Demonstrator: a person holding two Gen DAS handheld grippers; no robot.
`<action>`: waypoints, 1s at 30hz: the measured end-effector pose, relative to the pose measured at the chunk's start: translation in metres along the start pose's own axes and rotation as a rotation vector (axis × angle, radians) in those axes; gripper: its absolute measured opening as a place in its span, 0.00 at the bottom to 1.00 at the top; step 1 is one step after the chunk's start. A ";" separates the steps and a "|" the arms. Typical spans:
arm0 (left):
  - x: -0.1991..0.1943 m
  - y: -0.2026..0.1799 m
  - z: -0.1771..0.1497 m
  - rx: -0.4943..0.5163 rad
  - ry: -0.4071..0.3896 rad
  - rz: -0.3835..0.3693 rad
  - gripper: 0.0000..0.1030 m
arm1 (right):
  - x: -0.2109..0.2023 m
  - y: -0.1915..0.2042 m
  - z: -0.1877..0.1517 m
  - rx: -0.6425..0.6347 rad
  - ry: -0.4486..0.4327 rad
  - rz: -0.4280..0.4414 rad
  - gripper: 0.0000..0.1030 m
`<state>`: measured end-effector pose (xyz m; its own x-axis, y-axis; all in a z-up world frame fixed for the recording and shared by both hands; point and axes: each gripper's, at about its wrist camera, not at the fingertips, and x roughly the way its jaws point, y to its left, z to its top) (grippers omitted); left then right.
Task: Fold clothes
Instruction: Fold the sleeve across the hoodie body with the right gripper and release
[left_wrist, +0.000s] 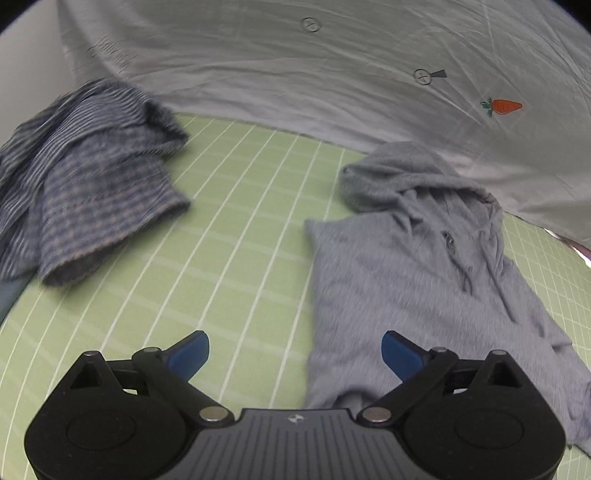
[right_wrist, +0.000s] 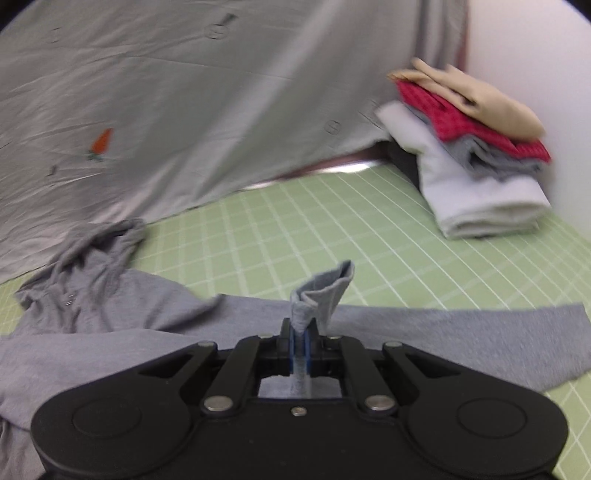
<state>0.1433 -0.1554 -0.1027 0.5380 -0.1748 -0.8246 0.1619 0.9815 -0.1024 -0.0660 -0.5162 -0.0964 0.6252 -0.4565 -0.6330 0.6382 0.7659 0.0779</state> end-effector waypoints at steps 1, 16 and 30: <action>-0.006 0.005 -0.007 -0.002 0.002 0.006 0.96 | -0.002 0.012 0.000 -0.012 -0.005 0.021 0.05; -0.054 0.104 -0.047 -0.009 0.011 0.052 0.97 | -0.015 0.245 -0.063 -0.231 0.089 0.442 0.11; -0.052 0.054 -0.045 0.080 -0.024 -0.051 1.00 | -0.050 0.167 -0.068 -0.221 0.082 0.249 1.00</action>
<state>0.0866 -0.0895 -0.0905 0.5466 -0.2275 -0.8059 0.2547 0.9620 -0.0988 -0.0217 -0.3348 -0.1039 0.7057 -0.2126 -0.6758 0.3526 0.9328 0.0748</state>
